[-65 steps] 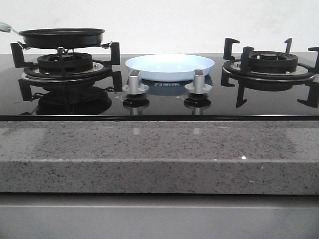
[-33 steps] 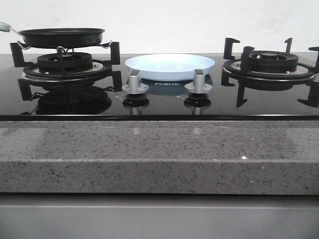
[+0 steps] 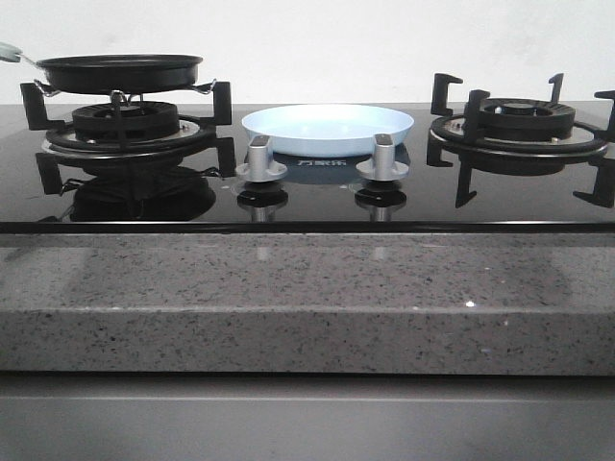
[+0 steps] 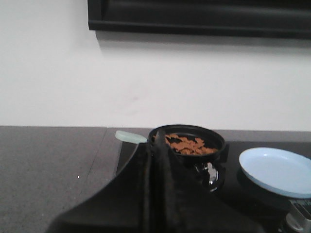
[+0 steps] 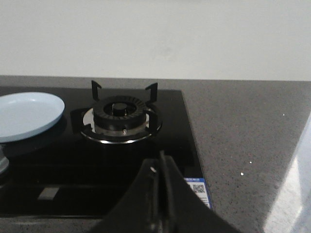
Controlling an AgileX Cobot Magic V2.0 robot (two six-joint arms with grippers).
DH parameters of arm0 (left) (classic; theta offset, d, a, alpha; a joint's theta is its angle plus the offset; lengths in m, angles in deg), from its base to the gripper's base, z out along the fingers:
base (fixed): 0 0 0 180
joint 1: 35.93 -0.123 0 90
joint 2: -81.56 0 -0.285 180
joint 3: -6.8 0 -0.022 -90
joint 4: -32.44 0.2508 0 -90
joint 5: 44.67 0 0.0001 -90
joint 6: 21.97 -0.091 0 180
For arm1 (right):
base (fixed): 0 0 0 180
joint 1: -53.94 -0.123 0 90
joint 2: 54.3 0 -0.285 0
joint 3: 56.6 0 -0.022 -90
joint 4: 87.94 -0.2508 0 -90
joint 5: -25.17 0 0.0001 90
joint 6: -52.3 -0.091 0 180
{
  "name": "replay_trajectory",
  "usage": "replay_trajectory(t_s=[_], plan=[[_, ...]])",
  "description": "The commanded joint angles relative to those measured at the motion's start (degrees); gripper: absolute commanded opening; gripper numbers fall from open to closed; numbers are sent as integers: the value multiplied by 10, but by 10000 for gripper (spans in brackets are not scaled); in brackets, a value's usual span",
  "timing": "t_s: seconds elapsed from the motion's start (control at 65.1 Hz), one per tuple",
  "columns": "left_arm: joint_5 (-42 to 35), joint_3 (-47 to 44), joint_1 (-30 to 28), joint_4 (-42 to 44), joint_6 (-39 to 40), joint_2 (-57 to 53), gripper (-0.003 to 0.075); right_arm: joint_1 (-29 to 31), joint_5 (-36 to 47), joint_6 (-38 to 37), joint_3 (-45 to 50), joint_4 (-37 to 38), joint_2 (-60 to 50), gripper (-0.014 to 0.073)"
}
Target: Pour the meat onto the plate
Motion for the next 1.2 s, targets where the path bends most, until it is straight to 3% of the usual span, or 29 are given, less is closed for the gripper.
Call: replay_trajectory(t_s=[0.0, 0.292, 0.645, 0.752, 0.814, 0.936, 1.013, 1.075, 1.182], plan=[[14, 52, 0, -3, 3, 46, -20, -1, -1, 15, -51, 11, 53, -70], [65, 73, 0, -5, 3, 133, -20, -1, -52, 15, -77, 11, 145, -70], [65, 70, 0, -5, 3, 155, -20, -1, -68, 15, -77, 10, 157, -70], [65, 70, 0, -5, 3, 155, -12, -1, -66, 15, -77, 10, 157, -35], [65, 70, 0, -5, 3, 155, 36, -1, -66, 15, -77, 10, 157, 46], [64, 70, 0, -5, 3, 155, 296, -1, -66, 15, -77, 10, 157, 314], [62, 70, 0, -5, 3, 155, 432, -1, -66, 15, -77, 7, 157, 429], [62, 70, 0, -5, 3, 155, 470, -1, -66, 15, -77, -5, 157, 470], [61, 70, 0, -5, 1, 155, 452, -8, -66, 15, -78, -40, 158, 464]])
